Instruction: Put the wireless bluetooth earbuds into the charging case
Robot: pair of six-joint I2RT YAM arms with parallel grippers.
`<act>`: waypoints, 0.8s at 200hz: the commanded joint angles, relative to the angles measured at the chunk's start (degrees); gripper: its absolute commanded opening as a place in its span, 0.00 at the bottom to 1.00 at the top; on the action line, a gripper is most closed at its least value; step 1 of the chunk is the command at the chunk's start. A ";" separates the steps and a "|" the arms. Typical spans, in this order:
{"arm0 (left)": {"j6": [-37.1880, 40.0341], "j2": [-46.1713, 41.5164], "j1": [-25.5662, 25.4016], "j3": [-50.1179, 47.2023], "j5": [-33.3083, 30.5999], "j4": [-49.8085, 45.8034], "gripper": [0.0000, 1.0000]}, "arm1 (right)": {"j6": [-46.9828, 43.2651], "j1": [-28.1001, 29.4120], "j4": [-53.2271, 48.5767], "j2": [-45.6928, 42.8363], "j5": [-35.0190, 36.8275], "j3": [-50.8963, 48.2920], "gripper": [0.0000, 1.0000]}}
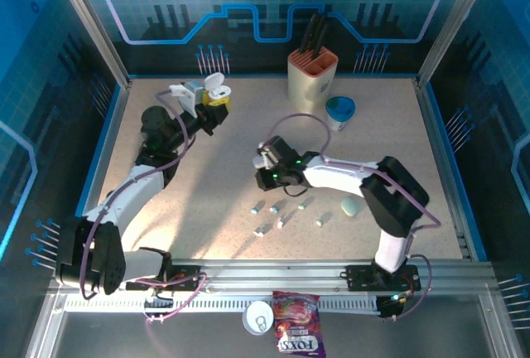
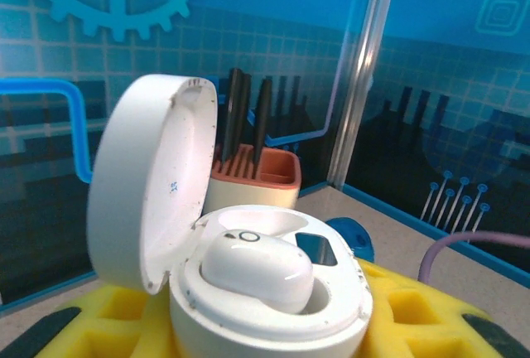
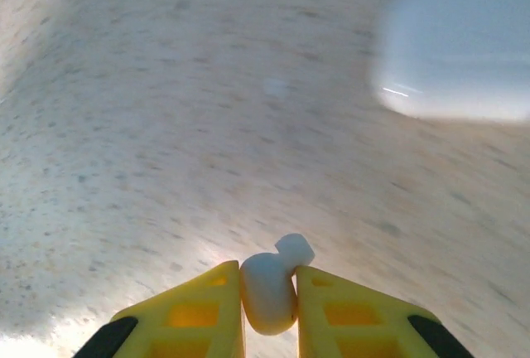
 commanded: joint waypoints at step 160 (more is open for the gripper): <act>4.48 5.91 -9.43 -5.28 -0.57 6.23 0.36 | 12.76 -8.49 -0.18 -12.59 -3.66 -16.16 0.45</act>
